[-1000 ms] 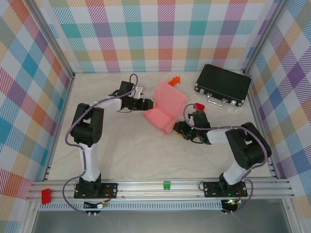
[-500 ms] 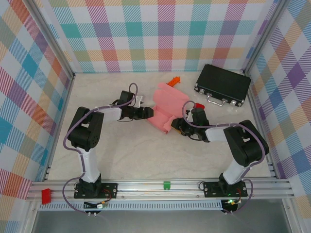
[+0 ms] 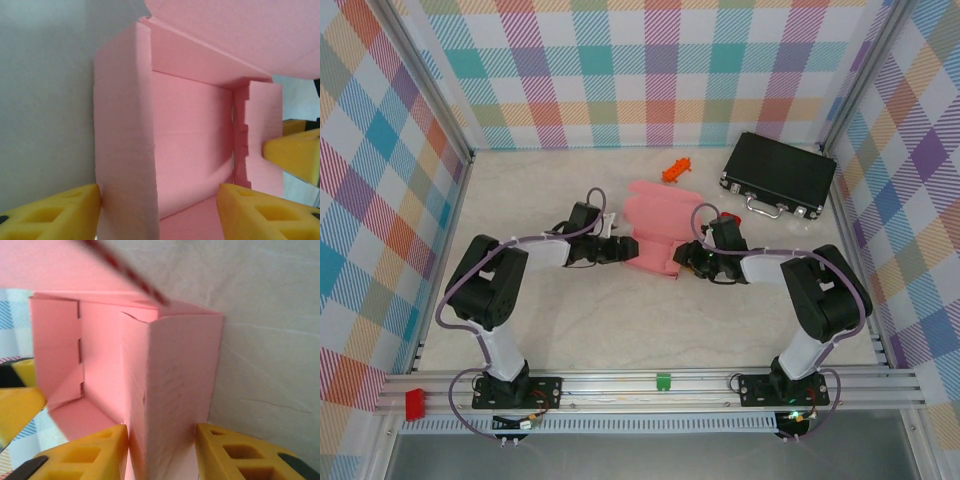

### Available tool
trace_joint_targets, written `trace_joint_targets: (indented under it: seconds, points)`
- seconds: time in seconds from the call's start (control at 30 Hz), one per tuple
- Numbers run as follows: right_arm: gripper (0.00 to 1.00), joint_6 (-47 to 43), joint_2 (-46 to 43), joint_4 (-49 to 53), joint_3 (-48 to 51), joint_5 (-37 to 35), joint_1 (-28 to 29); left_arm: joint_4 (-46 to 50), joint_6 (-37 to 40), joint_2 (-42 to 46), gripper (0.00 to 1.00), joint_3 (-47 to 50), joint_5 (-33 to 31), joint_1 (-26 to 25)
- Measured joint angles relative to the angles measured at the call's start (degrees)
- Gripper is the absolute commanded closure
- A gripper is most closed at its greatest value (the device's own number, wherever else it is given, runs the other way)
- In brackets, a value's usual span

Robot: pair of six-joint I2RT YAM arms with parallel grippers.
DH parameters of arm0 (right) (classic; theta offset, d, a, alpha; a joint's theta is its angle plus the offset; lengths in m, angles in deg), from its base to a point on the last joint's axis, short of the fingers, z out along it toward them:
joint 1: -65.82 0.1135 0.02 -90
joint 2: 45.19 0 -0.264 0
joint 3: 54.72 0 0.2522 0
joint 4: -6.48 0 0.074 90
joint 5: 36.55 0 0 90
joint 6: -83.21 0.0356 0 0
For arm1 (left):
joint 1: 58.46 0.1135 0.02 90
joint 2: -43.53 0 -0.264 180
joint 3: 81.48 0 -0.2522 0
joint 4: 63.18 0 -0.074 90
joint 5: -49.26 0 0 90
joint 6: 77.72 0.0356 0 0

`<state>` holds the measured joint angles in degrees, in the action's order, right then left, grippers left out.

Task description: Fold the paper box

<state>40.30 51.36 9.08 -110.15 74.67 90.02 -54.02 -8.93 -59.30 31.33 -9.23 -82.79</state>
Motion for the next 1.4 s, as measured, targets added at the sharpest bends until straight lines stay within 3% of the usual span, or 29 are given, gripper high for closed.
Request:
trace_joint_targets:
  seconds: [0.2,0.63,1.13,1.4]
  points:
    - [0.65,-5.18,0.00,8.61,-3.41,-3.43,0.63,-3.04,-3.87,3.65,0.38,4.13,-2.97,-2.84]
    - [0.63,-16.20,0.00,23.82,-10.62,-13.07,2.89,-9.94,-10.10,6.32,0.38,12.04,-10.05,-8.66]
    - [0.57,-18.01,0.02,25.38,-11.80,-14.84,2.89,-11.61,-10.56,8.68,0.35,12.85,-12.81,-8.81]
    - [0.62,-17.97,0.02,24.92,-12.46,-15.89,2.89,-8.85,-8.96,9.20,0.33,11.04,-16.96,-8.81]
